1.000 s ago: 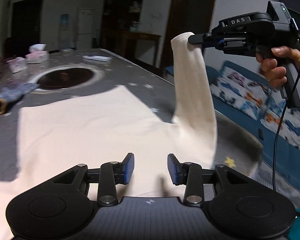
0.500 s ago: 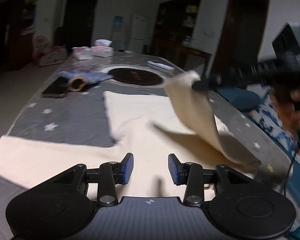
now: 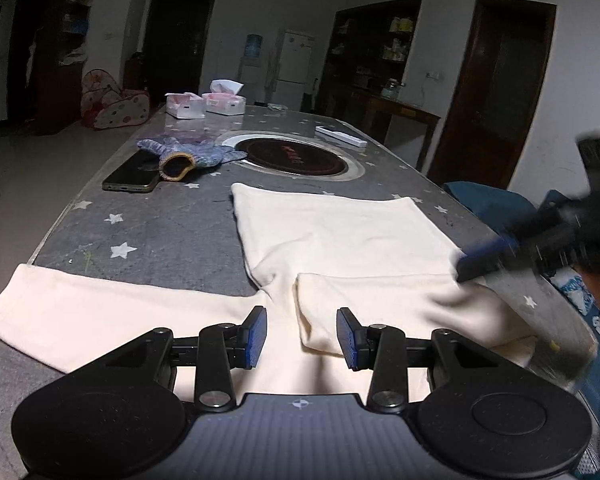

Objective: Fold clothes
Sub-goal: 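Fold the held sleeve across the sweatshirt body and open the right gripper, then grasp the other sleeve cuff with the left gripper and lift it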

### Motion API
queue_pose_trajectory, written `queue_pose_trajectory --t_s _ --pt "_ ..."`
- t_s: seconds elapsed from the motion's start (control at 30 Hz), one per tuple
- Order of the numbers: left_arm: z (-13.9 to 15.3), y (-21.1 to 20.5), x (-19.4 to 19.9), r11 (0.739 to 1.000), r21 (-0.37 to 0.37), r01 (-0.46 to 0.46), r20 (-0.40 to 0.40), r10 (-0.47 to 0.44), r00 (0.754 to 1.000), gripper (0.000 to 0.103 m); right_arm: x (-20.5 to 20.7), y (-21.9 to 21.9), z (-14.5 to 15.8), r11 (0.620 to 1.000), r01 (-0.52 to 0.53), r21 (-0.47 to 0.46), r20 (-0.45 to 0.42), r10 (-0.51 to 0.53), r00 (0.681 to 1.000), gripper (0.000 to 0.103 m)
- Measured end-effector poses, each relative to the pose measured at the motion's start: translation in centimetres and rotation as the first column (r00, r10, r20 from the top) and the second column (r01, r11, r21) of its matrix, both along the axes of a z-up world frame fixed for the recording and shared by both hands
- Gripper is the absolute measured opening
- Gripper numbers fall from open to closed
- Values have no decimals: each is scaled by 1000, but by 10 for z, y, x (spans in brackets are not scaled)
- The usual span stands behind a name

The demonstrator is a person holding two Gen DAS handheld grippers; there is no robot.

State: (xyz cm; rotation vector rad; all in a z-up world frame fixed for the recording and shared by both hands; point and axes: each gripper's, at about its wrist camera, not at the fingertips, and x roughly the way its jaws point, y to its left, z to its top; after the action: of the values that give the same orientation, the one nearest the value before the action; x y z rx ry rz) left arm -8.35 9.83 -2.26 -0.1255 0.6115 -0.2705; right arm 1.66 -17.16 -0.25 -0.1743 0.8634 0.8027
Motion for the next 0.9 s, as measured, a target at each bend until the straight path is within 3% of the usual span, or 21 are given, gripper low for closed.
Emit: queue_pose_trajectory --t_s 0.17,0.27,0.37,0.47,0.67,0.73,0.9 --pt "-5 19 -1 988 26 -154 -10 154 988 42 -14 -25 -27 995 35 -94 -21 -37 999 27" --pt "-5 40 -2 960 36 -278 -6 278 960 42 -18 -30 -33 995 33 -97 -11 -34 999 29" --pt "-3 62 -3 913 52 -405 11 405 914 42 -19 -26 -31 995 27 -94 7 -27 1000 33" --pt "-5 85 0 847 77 -526 10 527 850 46 -19 -22 -29 996 25 -85 20 -24 1000 35" --pt "-16 126 8 751 79 -656 -35 660 751 46 -18 -14 -25 997 21 -69 45 -18 999 39" --pt "-20 134 12 738 72 -671 -52 674 737 46 -17 -11 -23 998 20 -63 53 -17 998 41" --pt "-27 146 18 742 33 -669 -83 669 738 43 -20 -12 -24 998 36 -57 56 -33 998 43"
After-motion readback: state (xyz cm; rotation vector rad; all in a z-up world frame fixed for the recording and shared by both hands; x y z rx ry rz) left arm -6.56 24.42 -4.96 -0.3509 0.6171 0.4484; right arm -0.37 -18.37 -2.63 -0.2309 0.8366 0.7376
